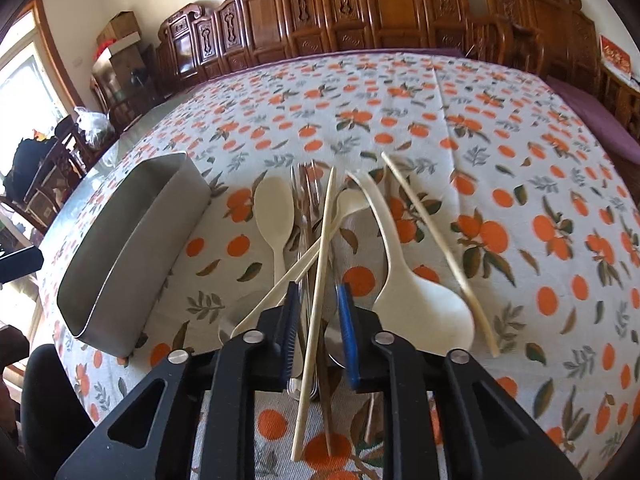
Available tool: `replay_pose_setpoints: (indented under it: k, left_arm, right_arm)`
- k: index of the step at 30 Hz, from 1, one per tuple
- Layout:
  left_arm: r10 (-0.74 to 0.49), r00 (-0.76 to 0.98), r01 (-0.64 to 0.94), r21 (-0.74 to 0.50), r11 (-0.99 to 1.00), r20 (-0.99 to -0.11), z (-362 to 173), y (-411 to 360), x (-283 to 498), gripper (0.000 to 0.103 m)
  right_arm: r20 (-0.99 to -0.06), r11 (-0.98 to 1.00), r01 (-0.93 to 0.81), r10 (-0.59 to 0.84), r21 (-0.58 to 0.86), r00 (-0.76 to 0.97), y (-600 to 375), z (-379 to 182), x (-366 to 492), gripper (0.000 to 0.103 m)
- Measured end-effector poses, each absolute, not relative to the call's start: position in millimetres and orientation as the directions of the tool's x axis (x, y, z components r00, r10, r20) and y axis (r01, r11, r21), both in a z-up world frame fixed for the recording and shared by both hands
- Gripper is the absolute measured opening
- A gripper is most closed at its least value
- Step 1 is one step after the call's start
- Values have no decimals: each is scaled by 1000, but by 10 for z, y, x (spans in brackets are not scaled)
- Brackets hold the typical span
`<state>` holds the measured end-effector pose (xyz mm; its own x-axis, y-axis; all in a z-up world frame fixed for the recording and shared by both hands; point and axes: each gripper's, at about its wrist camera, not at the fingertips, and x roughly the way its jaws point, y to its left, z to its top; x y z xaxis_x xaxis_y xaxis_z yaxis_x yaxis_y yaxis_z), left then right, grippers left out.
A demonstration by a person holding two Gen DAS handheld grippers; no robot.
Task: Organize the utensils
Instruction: 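Reach the right tool into the utensil pile and grasp a wooden chopstick, then grasp a white plastic fork with the left tool while the right tool holds the chopstick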
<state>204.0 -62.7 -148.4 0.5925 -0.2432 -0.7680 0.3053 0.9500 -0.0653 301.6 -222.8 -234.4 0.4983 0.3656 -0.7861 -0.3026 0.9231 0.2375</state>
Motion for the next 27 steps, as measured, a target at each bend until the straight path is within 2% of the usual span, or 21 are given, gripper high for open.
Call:
replay_pose_setpoints:
  k: [2, 6, 14, 17, 27]
  left_arm:
    - [-240, 586, 302, -66, 951, -774, -1517, -635, 2084, 82]
    - [-235, 580, 304, -61, 951, -780, -1550, -677, 2161, 82]
    - [-244, 561, 326, -60, 943, -791, -1596, -861, 2343, 81]
    - [-253, 541, 335, -70, 939, -802, -1646, -957, 2447, 74]
    - [-279, 465, 379, -95, 920, -840, -1905, -1350, 2867, 42]
  right_arm:
    - [-792, 924, -299, 364, 240, 490, -2231, -2380, 3016, 18]
    - [-794, 919, -296, 378, 260, 475, -2234, -2411, 3042, 6]
    - [-721, 901, -293, 431, 319, 542, -2460, -2101, 2976, 6]
    - [-708, 909, -269, 418, 320, 569, -2603, -2032, 2993, 6]
    - [-709, 932, -205, 360, 298, 607, -2890, -2014, 3071, 6]
